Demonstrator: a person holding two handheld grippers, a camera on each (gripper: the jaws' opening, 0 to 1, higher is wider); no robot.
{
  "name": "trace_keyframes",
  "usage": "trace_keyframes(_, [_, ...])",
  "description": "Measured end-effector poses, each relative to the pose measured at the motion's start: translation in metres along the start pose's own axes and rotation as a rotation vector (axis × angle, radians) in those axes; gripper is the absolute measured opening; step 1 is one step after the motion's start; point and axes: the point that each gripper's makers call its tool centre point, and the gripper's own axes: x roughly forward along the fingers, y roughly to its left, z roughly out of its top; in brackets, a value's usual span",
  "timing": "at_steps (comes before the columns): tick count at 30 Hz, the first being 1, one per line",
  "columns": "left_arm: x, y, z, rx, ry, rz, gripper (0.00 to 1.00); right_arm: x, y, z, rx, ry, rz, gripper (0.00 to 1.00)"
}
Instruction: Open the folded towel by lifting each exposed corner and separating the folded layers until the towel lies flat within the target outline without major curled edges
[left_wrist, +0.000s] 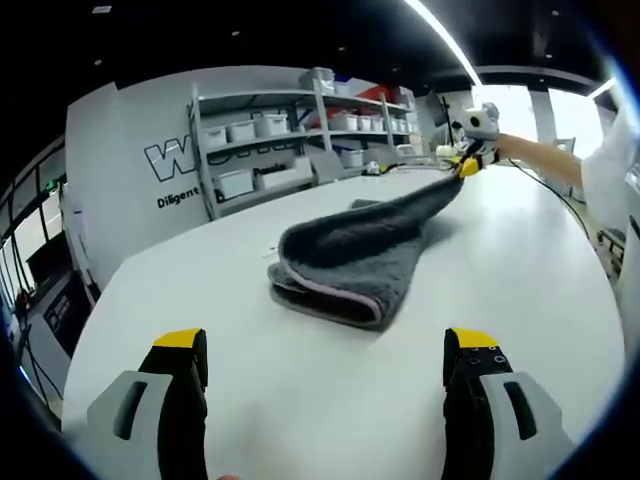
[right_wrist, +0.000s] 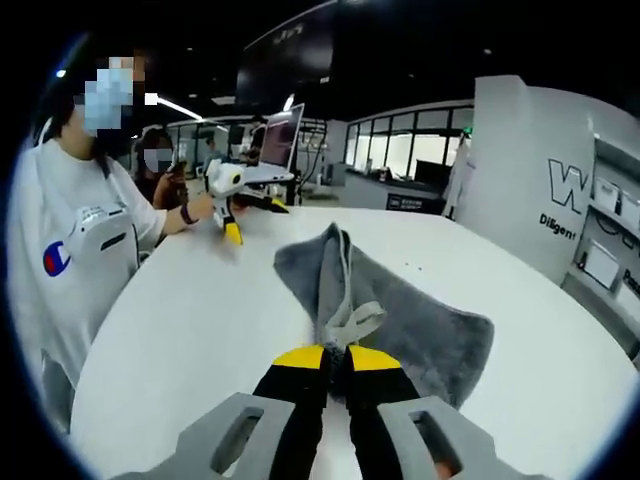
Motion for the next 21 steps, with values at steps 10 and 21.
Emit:
trace_keyframes(10, [-0.001,0.000,0.001,0.001,-0.004,0.000,0.97,0.000,0.003,-0.010,0.021,0.013,0.000,0.02])
trace_keyframes(21, [-0.001,0.000,0.001,0.002,-0.003,-0.002,0.97,0.002,0.001,-0.023,0.042,0.038,0.005,0.03])
